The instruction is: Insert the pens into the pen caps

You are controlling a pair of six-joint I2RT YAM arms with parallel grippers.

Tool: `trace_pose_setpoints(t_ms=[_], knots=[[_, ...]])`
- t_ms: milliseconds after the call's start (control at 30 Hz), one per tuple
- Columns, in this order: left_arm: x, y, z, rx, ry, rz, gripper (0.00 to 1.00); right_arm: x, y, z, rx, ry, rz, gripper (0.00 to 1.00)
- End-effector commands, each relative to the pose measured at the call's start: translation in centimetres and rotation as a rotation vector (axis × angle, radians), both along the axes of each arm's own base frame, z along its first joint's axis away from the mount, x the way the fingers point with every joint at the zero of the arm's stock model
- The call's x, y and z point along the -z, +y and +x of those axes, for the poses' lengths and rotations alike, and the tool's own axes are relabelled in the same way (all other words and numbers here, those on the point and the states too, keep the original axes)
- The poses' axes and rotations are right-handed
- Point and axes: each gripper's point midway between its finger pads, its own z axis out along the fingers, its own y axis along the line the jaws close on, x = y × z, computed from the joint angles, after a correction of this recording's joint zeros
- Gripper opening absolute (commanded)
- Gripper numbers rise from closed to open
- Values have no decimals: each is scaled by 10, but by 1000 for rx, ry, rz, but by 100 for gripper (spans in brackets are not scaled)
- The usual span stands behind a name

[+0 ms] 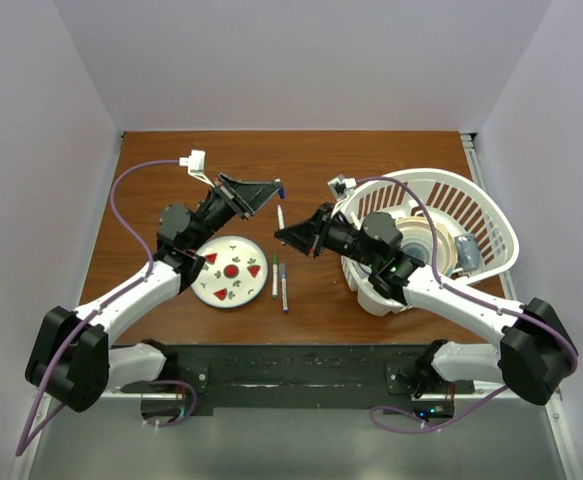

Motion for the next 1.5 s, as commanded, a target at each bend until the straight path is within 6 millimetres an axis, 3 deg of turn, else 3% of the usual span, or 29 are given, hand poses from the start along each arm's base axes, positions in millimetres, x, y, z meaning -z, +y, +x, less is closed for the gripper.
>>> trace_pose_setpoints(t_ms=[0, 1467], knots=[[-11, 1, 0, -22, -35, -3, 0, -25, -4, 3, 36, -68, 48, 0], [-20, 5, -3, -39, -33, 6, 0, -14, -5, 4, 41, -55, 5, 0]])
